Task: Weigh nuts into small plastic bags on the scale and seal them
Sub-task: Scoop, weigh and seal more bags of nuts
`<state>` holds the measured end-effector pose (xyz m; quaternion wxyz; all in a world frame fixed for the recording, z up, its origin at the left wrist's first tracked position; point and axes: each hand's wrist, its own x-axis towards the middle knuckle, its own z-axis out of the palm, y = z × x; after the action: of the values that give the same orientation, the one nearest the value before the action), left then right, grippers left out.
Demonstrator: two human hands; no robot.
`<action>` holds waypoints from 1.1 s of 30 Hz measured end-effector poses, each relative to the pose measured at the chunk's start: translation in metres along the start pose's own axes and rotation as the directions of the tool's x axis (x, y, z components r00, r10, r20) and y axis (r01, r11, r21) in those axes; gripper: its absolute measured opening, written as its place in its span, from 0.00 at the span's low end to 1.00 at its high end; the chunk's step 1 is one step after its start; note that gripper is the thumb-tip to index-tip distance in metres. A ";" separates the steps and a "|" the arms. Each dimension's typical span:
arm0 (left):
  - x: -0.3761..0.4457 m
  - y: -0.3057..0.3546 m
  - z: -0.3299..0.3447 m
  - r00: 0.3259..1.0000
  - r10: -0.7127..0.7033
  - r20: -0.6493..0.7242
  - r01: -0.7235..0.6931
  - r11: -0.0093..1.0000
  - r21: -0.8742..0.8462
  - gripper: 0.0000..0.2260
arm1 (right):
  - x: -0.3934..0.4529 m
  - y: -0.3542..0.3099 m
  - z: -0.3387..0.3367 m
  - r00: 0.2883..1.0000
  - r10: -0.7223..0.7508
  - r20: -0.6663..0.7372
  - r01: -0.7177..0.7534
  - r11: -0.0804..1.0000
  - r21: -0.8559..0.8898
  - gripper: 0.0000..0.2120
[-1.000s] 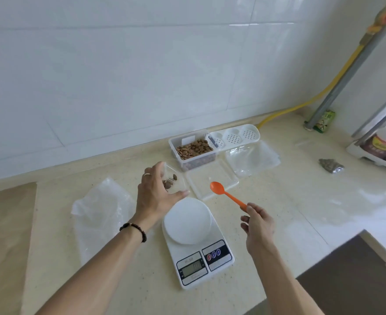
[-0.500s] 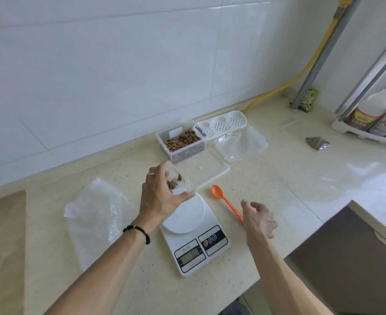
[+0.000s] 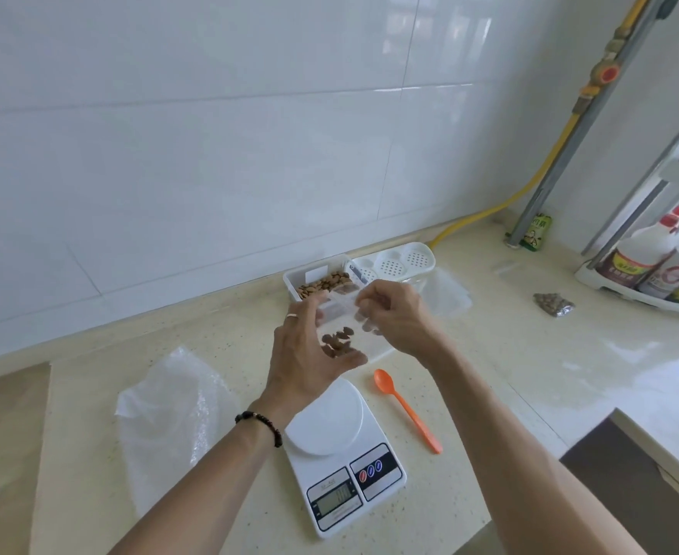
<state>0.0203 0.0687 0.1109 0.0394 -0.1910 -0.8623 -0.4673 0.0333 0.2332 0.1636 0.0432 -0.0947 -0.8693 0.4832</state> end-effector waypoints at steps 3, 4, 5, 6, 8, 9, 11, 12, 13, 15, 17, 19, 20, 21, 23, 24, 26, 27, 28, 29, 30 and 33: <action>0.001 -0.016 -0.013 0.987 -0.111 0.120 0.126 0.985 -0.120 0.21 | 0.001 0.000 -0.005 0.998 -0.048 0.048 0.045 0.997 0.070 0.09; 0.002 -0.023 -0.016 0.972 -0.140 0.188 0.170 0.973 -0.153 0.15 | 0.001 0.001 -0.006 0.997 -0.058 0.053 0.054 0.995 0.080 0.09; 0.003 -0.029 -0.019 0.962 -0.147 0.232 0.183 0.972 -0.145 0.09 | 0.002 0.002 -0.006 0.997 -0.056 0.050 0.051 0.994 0.100 0.09; 0.004 -0.035 -0.023 0.955 -0.152 0.255 0.188 0.974 -0.124 0.04 | 0.002 0.005 -0.006 0.998 -0.045 0.039 0.039 0.990 0.137 0.08; 0.005 -0.044 -0.027 0.948 -0.172 0.269 0.210 0.970 -0.122 0.05 | 0.002 0.012 -0.007 1.000 -0.005 0.015 0.001 0.975 0.222 0.06; 0.006 -0.049 -0.029 0.945 -0.188 0.266 0.222 0.970 -0.102 0.07 | 0.002 0.015 -0.008 1.000 0.013 0.018 -0.017 0.968 0.251 0.05; 0.006 -0.055 -0.030 0.941 -0.215 0.262 0.231 0.972 -0.035 0.07 | 0.000 0.024 -0.006 0.997 0.045 0.056 -0.058 0.963 0.262 0.05; 0.006 -0.058 -0.028 0.937 -0.224 0.269 0.234 0.972 -0.005 0.07 | -0.001 0.029 -0.003 0.995 0.068 0.073 -0.083 0.968 0.238 0.06; 0.006 -0.060 -0.026 0.930 -0.233 0.283 0.237 0.971 0.019 0.07 | -0.001 0.035 0.001 0.992 0.096 0.079 -0.110 0.975 0.195 0.06; 0.005 -0.066 -0.019 0.908 -0.260 0.329 0.254 0.965 0.060 0.07 | 0.000 0.051 0.012 0.983 0.176 0.054 -0.181 0.977 0.112 0.03; 0.002 -0.072 -0.011 0.886 -0.284 0.366 0.273 0.958 0.084 0.06 | 0.001 0.070 0.021 0.960 0.278 0.020 -0.279 0.957 0.083 0.04; 0.001 -0.079 -0.002 0.879 -0.299 0.372 0.276 0.954 0.117 0.06 | 0.001 0.087 0.028 0.930 0.366 0.018 -0.366 0.926 0.093 0.05; 0.002 -0.081 0.003 0.880 -0.305 0.365 0.275 0.952 0.133 0.06 | 0.001 0.094 0.031 0.918 0.397 0.014 -0.396 0.913 0.098 0.05; 0.003 -0.084 0.008 0.883 -0.307 0.355 0.271 0.951 0.150 0.06 | 0.001 0.101 0.034 0.907 0.421 0.004 -0.419 0.902 0.104 0.05; 0.005 -0.088 0.018 0.888 -0.316 0.333 0.267 0.946 0.184 0.06 | 0.003 0.113 0.038 0.893 0.450 -0.021 -0.444 0.888 0.119 0.07; 0.006 -0.089 0.022 0.891 -0.319 0.323 0.265 0.943 0.200 0.05 | 0.005 0.118 0.040 0.889 0.457 -0.032 -0.449 0.884 0.130 0.07; 0.007 -0.092 0.030 0.901 -0.317 0.295 0.244 0.935 0.258 0.02 | 0.008 0.126 0.042 0.887 0.459 -0.046 -0.453 0.886 0.095 0.03; 0.006 -0.094 0.033 0.912 -0.303 0.277 0.222 0.931 0.290 0.05 | 0.008 0.129 0.043 0.891 0.451 -0.050 -0.450 0.892 0.029 0.06; 0.004 -0.096 0.035 0.924 -0.279 0.263 0.192 0.930 0.314 0.08 | 0.007 0.132 0.043 0.897 0.438 -0.052 -0.441 0.896 -0.051 0.12; 0.002 -0.098 0.035 0.935 -0.252 0.251 0.159 0.928 0.337 0.11 | 0.005 0.133 0.044 0.907 0.416 -0.065 -0.421 0.899 -0.121 0.18; -0.001 -0.101 0.034 0.946 -0.219 0.241 0.123 0.925 0.358 0.14 | 0.003 0.134 0.045 0.921 0.381 -0.084 -0.390 0.901 -0.191 0.22; -0.015 -0.106 0.024 0.961 -0.128 0.245 0.016 0.911 0.413 0.17 | -0.007 0.130 0.051 0.967 0.229 -0.112 -0.254 0.886 -0.388 0.24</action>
<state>-0.0023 0.0318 0.0097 -0.0555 -0.2074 -0.9445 -0.2487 0.0478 0.2562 0.0263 -0.0102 -0.2241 -0.9290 0.2942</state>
